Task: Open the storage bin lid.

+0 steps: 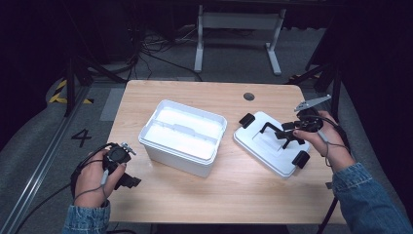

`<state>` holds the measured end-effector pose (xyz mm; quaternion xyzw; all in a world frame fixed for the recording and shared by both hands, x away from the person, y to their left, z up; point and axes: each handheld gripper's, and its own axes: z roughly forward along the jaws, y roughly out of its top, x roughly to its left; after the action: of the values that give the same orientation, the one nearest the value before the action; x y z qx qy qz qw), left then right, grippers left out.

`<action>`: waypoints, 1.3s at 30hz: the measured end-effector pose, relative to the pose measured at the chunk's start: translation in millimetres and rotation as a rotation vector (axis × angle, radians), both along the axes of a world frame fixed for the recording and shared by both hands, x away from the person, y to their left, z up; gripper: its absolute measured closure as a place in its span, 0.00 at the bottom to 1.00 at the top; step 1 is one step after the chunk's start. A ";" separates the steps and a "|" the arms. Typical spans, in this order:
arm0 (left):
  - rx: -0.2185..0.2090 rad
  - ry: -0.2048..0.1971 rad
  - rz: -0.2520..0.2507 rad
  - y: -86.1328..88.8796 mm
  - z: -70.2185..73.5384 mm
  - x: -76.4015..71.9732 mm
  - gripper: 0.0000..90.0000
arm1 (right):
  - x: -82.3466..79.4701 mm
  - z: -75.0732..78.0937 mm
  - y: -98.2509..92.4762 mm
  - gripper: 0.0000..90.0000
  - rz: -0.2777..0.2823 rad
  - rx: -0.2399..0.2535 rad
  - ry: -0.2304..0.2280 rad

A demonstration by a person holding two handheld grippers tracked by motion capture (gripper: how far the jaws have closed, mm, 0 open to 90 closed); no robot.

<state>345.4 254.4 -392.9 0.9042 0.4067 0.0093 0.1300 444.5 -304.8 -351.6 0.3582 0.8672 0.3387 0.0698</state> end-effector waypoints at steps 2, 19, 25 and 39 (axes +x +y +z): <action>0.005 0.000 -0.003 -0.2 -0.3 0.4 0.20 | -6.6 2.3 2.7 0.51 0.015 0.006 -0.003; -0.006 0.013 0.010 -4.4 -0.4 6.0 0.20 | -54.8 -5.1 30.2 0.51 0.107 0.026 0.005; -0.005 0.059 0.044 -4.1 -1.3 3.5 0.20 | -69.4 -14.5 40.6 0.51 0.123 0.019 0.000; 0.000 0.063 0.034 -5.9 -2.9 3.7 0.20 | -90.1 -47.5 62.2 0.51 0.173 0.009 0.019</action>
<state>349.0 248.5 -395.9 0.8971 0.4257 -0.0171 0.1167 354.4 -242.6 -399.0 0.2854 0.8940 0.3440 0.0306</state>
